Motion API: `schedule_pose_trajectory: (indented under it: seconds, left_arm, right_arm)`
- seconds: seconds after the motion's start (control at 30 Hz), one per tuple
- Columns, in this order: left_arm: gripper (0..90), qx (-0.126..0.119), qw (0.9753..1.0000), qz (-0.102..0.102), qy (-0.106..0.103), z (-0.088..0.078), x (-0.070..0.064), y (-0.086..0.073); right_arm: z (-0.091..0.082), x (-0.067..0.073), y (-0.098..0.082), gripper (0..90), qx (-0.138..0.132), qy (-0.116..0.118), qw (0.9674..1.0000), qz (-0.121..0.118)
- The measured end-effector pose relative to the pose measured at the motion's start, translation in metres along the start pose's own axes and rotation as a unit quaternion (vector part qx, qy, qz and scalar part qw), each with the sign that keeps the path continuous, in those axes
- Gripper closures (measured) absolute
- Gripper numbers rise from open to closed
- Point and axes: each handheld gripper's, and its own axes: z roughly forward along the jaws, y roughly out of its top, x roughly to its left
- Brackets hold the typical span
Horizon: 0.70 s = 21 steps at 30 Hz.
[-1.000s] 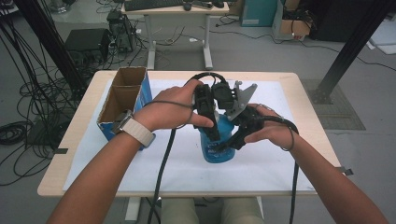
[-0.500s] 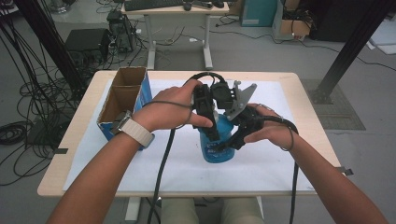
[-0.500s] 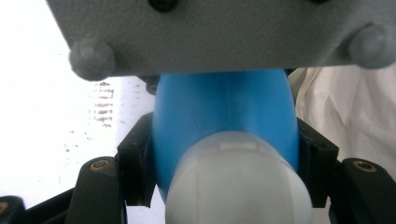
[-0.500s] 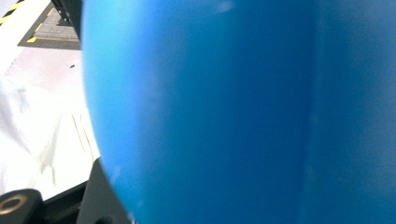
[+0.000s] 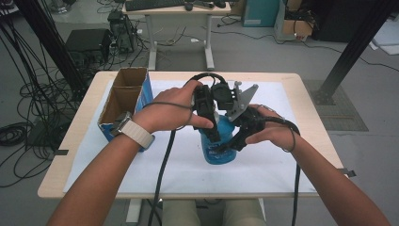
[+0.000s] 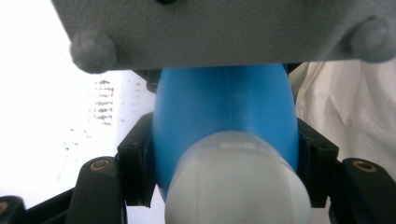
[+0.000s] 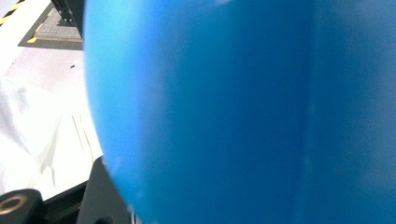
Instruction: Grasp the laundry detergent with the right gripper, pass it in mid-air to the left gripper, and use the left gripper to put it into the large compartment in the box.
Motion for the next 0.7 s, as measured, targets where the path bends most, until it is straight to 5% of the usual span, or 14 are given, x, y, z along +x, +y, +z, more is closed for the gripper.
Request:
schedule_pose_trajectory:
  seconds: [0.3,0.33,0.4,0.7]
  left_arm:
    - [37.1,0.000,1.0000,0.000,0.000,0.0000,0.0002,0.0000]
    - [37.1,0.000,1.0000,0.000,0.000,0.0000,0.0002,0.0000]
    - [37.1,0.000,1.0000,0.001,0.001,0.0000,0.0002,0.0000]
    - [37.1,0.001,1.0000,0.000,0.000,-0.0005,-0.0002,-0.0003]
  right_arm:
    - [-0.0014,0.0014,0.0004,42.7,0.004,0.002,1.0000,0.009]
    - [-0.0038,0.0070,0.0000,42.7,0.029,0.005,0.9984,0.049]
    - [-0.0048,0.0084,0.0006,42.7,0.031,0.010,0.9978,0.057]
    - [-0.0033,0.0071,0.0003,42.7,0.027,0.007,0.9984,0.048]
